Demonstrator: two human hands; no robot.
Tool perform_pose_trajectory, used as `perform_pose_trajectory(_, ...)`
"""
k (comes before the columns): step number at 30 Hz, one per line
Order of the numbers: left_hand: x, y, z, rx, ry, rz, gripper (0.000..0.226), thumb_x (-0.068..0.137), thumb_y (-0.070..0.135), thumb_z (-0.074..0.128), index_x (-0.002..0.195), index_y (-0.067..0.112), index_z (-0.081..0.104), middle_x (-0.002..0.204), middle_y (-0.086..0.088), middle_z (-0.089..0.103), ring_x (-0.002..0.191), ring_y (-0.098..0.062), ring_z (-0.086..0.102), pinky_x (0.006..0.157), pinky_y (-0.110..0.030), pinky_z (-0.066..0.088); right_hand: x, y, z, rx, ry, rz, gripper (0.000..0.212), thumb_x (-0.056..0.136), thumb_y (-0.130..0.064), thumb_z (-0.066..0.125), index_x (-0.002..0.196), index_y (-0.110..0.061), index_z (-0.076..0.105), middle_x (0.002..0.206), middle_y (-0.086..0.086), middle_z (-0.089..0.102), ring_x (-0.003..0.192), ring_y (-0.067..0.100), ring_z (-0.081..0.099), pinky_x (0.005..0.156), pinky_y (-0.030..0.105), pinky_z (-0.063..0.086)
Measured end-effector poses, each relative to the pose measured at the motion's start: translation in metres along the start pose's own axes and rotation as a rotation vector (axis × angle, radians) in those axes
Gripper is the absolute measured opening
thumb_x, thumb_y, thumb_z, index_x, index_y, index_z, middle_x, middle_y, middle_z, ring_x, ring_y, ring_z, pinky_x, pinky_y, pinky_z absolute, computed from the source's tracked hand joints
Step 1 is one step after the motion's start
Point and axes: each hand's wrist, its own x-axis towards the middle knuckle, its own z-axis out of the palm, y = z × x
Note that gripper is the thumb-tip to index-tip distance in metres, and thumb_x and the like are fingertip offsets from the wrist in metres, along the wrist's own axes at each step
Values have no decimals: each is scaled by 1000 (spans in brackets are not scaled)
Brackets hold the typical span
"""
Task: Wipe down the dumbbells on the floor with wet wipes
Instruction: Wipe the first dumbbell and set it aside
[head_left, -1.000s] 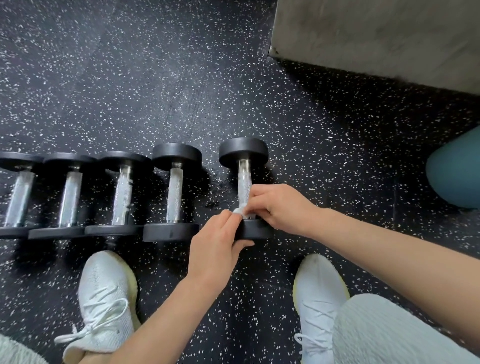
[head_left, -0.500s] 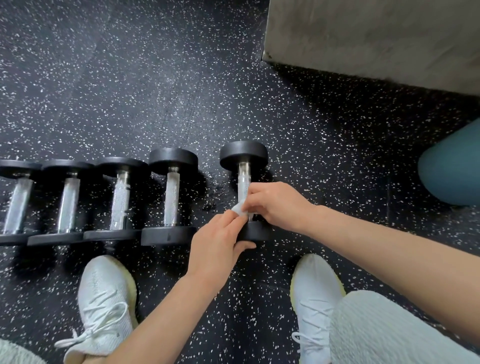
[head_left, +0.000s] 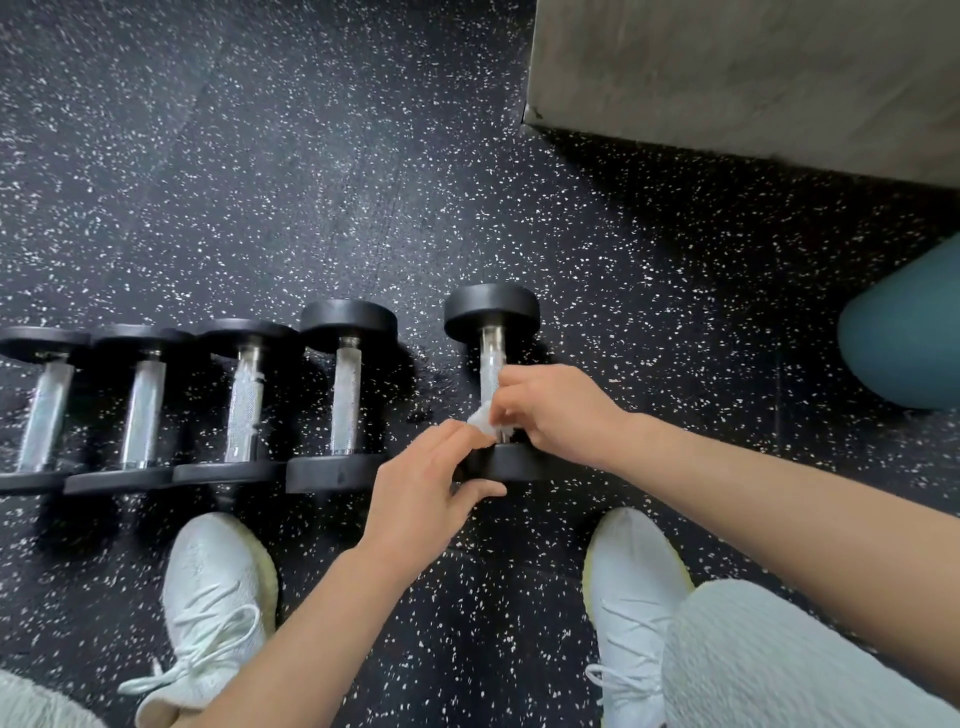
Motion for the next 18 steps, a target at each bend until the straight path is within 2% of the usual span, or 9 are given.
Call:
perform_pose_trajectory(2, 1, -2, 3, -26, 25, 15, 44, 82, 45, 86, 120, 31, 68, 119, 16, 53, 101, -2, 51, 72, -9, 43, 12, 8, -5, -15, 67, 44, 23, 80, -5, 73, 86, -27, 73, 92, -10, 62, 78, 22, 65, 59, 33, 46)
perform_pose_trajectory(5, -1, -4, 3, -58, 45, 7, 47, 80, 42, 88, 121, 27, 72, 113, 10, 49, 100, -7, 48, 77, -6, 40, 26, 16, -9, -21, 138, 118, 22, 81, -7, 74, 86, -28, 72, 93, -10, 62, 79, 22, 65, 60, 29, 38)
perform_pose_trajectory(8, -2, -8, 3, -105, 61, 0, 47, 79, 39, 89, 122, 24, 74, 109, 9, 51, 100, -9, 50, 81, -3, 40, 16, 10, -2, -3, 146, 78, 16, 86, -13, 73, 93, -27, 74, 96, -10, 64, 80, 21, 65, 59, 31, 43)
perform_pose_trajectory(12, -4, -13, 3, -124, 72, -6, 49, 78, 44, 88, 121, 26, 75, 110, 11, 52, 100, -11, 54, 81, -5, 40, -7, -7, 11, -4, 48, -62, 19, 82, -8, 71, 90, -25, 70, 87, -8, 59, 78, 23, 64, 57, 38, 50)
perform_pose_trajectory(14, -3, -11, 4, -115, 71, -5, 50, 77, 46, 87, 121, 26, 75, 110, 11, 53, 99, -11, 54, 80, -8, 42, 0, -3, 9, -35, 48, -42, 20, 80, -7, 73, 88, -25, 70, 87, -9, 60, 79, 22, 64, 56, 35, 47)
perform_pose_trajectory(18, 0, -8, 2, -98, 56, 9, 50, 78, 50, 85, 121, 28, 74, 110, 14, 52, 102, -9, 53, 82, -14, 43, 32, 13, -1, -48, 169, 69, 19, 81, -8, 73, 89, -26, 72, 93, -7, 64, 83, 24, 65, 57, 29, 40)
